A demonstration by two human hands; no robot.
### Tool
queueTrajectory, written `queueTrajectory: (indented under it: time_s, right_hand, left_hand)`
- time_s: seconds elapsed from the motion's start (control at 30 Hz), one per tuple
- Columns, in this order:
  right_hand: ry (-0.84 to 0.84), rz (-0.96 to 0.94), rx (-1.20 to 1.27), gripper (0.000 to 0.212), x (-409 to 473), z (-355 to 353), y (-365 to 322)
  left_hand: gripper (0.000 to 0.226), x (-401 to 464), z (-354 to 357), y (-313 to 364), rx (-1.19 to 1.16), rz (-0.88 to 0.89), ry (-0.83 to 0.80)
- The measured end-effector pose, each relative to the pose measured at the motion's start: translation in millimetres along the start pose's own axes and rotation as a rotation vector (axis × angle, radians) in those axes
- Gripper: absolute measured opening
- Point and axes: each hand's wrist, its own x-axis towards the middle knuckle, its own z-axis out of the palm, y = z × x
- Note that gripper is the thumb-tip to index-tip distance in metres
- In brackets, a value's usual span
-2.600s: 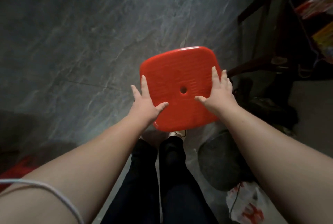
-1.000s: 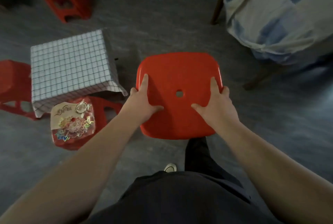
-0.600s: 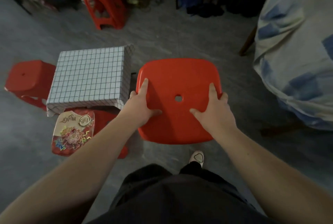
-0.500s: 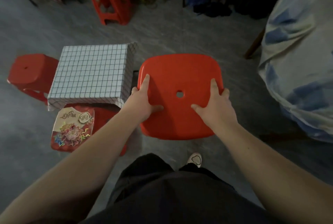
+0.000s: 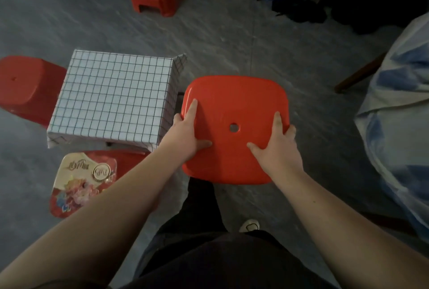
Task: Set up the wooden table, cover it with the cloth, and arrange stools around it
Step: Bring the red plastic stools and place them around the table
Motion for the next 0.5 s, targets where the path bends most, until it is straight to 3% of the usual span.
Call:
queueTrajectory:
  time_s: [0.23,0.5]
  right_hand:
    - [-0.028,0.103,0.021,0.110,111.9,68.0,-51.9]
    - [-0.041,0.103,0.058,0.108,240.7,191.4,-49.2]
  left_hand:
    - [0.124,148.8,-2.2,-43.8,0.019,0.017,-0.099]
    - [0.124,290.9,64.1,-108.4,0.014,-0.041,-0.105]
